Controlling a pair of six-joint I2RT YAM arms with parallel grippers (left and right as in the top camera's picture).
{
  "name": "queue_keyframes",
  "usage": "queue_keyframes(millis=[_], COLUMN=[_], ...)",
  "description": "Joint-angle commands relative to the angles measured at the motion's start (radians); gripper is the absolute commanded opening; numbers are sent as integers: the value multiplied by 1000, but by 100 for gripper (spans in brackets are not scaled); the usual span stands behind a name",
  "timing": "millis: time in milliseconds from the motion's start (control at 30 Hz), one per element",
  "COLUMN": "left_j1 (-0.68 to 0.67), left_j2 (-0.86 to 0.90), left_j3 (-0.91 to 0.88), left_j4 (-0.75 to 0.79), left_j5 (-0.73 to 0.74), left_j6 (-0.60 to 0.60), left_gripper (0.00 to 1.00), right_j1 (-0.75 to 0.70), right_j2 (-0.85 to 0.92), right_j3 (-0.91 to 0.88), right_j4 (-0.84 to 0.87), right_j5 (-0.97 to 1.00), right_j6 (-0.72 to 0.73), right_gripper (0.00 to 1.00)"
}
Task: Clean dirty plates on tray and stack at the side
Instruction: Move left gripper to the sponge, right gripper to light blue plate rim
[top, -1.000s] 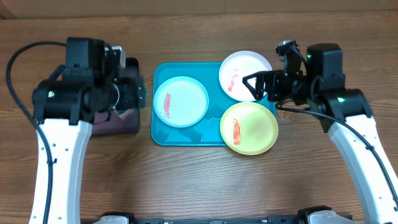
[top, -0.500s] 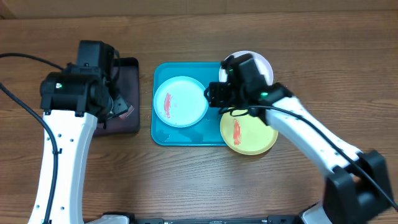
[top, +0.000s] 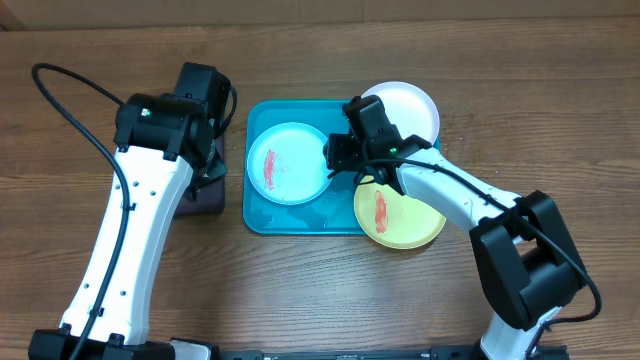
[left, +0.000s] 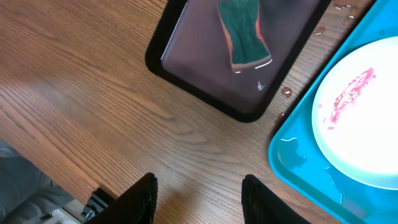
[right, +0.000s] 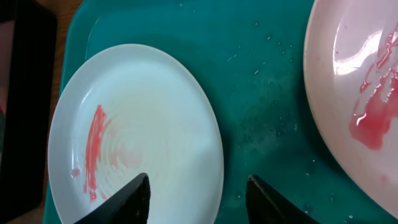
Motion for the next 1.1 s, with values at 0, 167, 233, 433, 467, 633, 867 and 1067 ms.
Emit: queue_keyframes(millis=[0,167,233,433,467,633,867,1067], left_j1=[-6,-6,-6,-6,-6,-6,-6,-6], left_j2=[7,32,43,105,114,156,168,169], left_j3=[21,20,20,20,20,20,20,20], left_j4=[3,11,11,21,23,33,51,68], left_j5=[-24,-24,-24,-20,-15,2,2,2], left_j6=[-30,-34,-37,-53,-53,-67,-100,-127], left_gripper=[45,43,43,42,41,35,32,33], right_j1=[9,23,24,24,25,28,28,28], right_j2=[43,79,94,104,105,116,126,127], right_j3=[31,31,31,31,30,30,30,30], right_j4=[14,23,21,23,23,26,34,33], right_j5=[13,27,50,53,55,59,58,57], right_j6=[12,12,13,12,12,12,13,14], right_gripper=[49,42,41,27,24,13,4,4])
